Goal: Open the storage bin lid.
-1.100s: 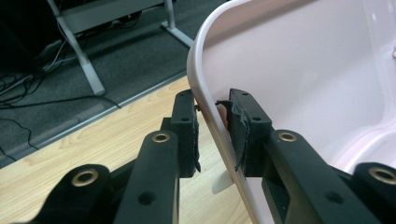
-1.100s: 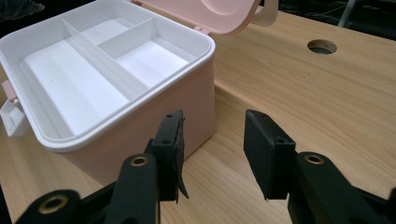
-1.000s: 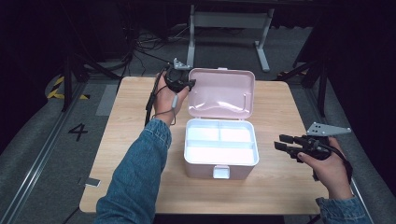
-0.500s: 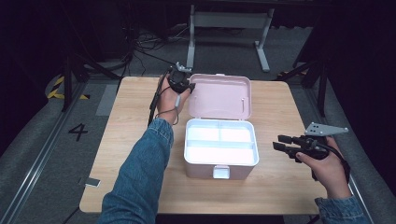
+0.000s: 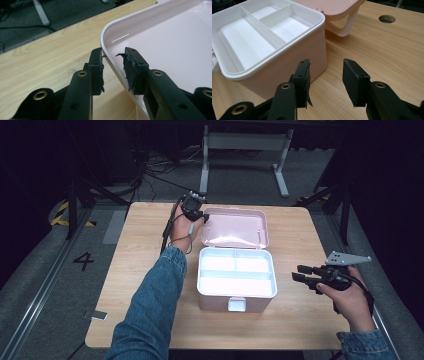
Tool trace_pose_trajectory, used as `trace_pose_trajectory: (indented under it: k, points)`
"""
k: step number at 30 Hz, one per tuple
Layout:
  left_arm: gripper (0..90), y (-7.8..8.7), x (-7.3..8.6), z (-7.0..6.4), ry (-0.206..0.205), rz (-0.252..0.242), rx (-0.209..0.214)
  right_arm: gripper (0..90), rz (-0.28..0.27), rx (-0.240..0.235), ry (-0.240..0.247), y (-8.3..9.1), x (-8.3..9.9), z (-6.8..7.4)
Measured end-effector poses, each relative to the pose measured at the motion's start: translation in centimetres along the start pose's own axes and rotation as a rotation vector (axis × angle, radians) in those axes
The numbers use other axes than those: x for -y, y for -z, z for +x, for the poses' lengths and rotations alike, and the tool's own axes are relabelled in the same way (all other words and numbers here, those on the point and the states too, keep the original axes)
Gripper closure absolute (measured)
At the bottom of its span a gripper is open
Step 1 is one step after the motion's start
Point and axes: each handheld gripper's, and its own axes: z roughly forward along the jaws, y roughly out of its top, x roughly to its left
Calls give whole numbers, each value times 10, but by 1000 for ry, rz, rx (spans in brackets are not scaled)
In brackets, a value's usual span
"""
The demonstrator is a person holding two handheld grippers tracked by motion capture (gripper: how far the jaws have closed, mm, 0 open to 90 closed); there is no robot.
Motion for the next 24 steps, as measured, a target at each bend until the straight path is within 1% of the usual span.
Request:
trace_pose_trajectory:
  k: [2, 3, 5, 9, 13, 15, 16, 18, 20, 24]
  points:
    - [691, -5, 2, 0, -6, 19, -7, 583, 3, -1, 2, -1, 0, 0]
    - [691, -6, 2, 0, -10, 19, -13, 583, 4, -1, 4, -2, 0, 0]
    - [721, -10, 4, 0, -26, 34, -24, 583, 4, -3, 3, -2, 0, 1]
    - [730, -12, 7, 2, -16, 38, -13, 583, 4, 0, 0, -2, 1, -1]
    - [723, -12, 8, 2, -19, 39, -12, 582, 5, -3, 1, -2, 1, -1]
    - [682, -12, 9, 1, -10, 20, -4, 582, 2, -6, 0, -2, 0, 0]
    - [647, -11, 9, 0, -6, 5, 6, 581, 1, -7, 1, -2, 0, 0]
    - [607, -7, 7, -2, -9, -21, 15, 580, 1, -8, 1, -2, 0, -1]
    - [575, 1, 4, -5, -22, -51, 30, 579, 0, -8, 1, -2, -1, -1]
    - [558, 22, -3, -11, -37, -107, 65, 577, 3, -10, 1, -4, -1, -1]
